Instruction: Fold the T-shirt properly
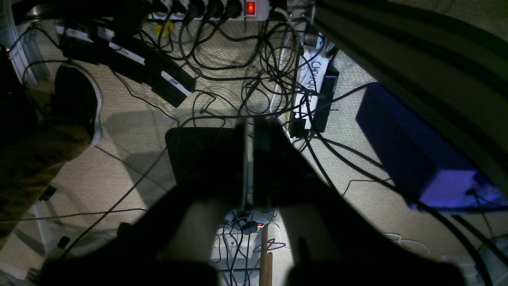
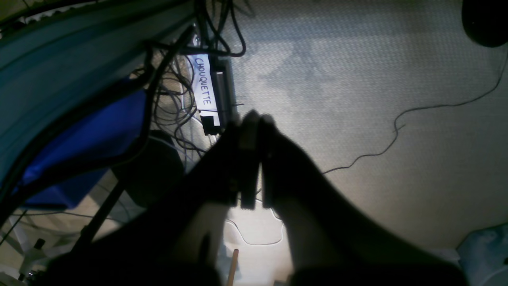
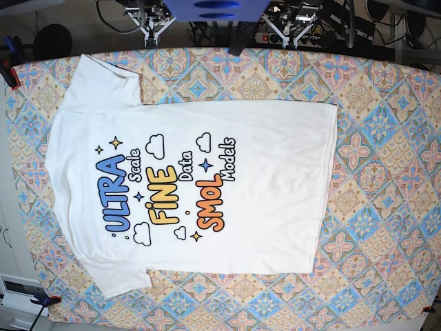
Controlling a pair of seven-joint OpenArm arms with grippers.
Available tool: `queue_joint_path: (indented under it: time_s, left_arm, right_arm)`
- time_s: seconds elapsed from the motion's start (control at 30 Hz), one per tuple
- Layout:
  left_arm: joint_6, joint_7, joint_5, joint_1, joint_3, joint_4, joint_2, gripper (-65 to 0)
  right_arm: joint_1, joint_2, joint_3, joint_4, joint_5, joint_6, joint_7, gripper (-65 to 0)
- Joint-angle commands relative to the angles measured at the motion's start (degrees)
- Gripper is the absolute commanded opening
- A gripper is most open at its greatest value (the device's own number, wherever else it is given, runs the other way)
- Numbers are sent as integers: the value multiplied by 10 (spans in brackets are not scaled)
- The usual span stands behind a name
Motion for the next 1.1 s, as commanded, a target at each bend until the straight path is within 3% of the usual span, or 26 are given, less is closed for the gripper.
queue_joint_path:
  time_s: [0.0,0.93,1.07]
  left_arm:
    - [3,0,-1,5,-2,3,1,-639]
    - [3,0,2,8,-2,3,-1,-639]
    - [3,0,2,28,-2,3,-15,-639]
  right_arm:
    - [-2,2,-1,-1,-2,-1,3,-650]
    - [-6,2,-1,-1,-2,-1,3,-650]
    - [-24,3,-1,0,-2,-1,5,-650]
